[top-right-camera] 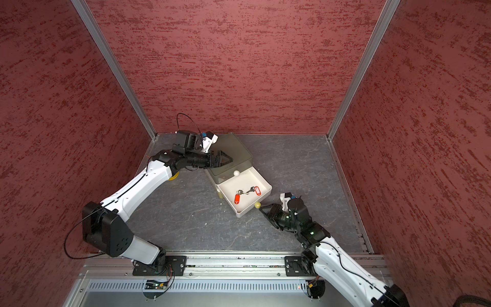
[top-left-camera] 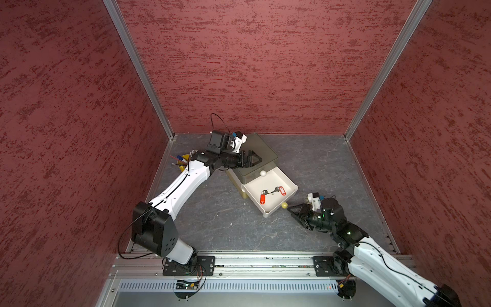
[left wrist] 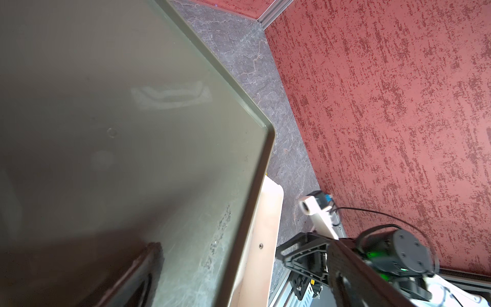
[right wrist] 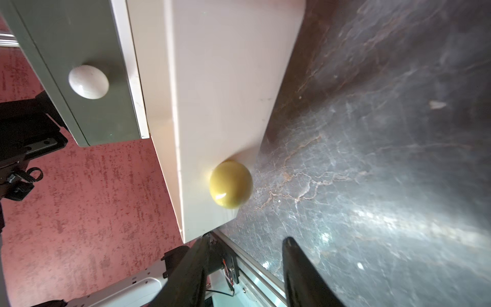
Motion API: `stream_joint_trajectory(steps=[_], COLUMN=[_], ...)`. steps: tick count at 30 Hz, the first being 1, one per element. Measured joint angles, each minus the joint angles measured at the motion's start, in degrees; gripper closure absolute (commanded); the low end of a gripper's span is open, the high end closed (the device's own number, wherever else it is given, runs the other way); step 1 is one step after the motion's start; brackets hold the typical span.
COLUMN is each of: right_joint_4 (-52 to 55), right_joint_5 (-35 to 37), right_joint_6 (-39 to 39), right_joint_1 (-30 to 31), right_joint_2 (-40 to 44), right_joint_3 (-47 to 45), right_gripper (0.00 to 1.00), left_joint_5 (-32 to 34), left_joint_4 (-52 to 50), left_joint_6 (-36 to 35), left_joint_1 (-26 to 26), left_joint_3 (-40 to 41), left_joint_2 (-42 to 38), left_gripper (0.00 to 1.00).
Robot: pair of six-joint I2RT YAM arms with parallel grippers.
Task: Take the keys out of the drawer
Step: Open the drawer in the storage box, then pick up the key from the drawer.
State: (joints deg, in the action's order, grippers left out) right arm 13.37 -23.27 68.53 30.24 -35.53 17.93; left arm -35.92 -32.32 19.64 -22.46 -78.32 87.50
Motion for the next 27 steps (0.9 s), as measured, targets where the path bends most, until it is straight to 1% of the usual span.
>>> stream_joint_trajectory(steps=[3,6,9,14,17,20,27], right_joint_4=[10.4,18.6,24.9,32.8,35.8,38.1,44.7], right_joint_5=[1.6,2.5,2.8,3.3,3.8,4.2,7.0], right_joint_6=[-4.1,-9.4,-15.2,-22.6,-24.3,-24.4,-23.8], right_joint_1=[0.0,0.0,0.0,0.0,0.0,0.4,2.4], right_joint_2=[0.7,-2.3,-9.0,-23.6,-30.9,-36.3,-44.6], right_joint_3=[8.7,18.2,27.5,42.6,48.8,53.2,60.6], right_gripper=[0.51,0.51,0.5,0.5,0.51,0.51,0.51], left_joint_5=[0.0,0.0,0.0,0.2,0.4,0.7,1.5], left_joint_4=[0.0,0.0,0.0,-0.2,-0.7,-1.0,-1.1], left_joint_6=[0.0,-0.1,0.0,0.1,0.3,0.5,0.7], left_joint_1=[0.0,0.0,0.0,0.0,0.0,0.0,0.0], left_joint_3=[0.0,0.0,0.0,0.0,0.0,0.0,0.8], left_joint_2=[0.0,-0.1,-0.2,-0.4,-0.7,-0.9,-1.8], left_gripper=[0.0,0.0,0.0,0.0,0.0,0.0,0.0])
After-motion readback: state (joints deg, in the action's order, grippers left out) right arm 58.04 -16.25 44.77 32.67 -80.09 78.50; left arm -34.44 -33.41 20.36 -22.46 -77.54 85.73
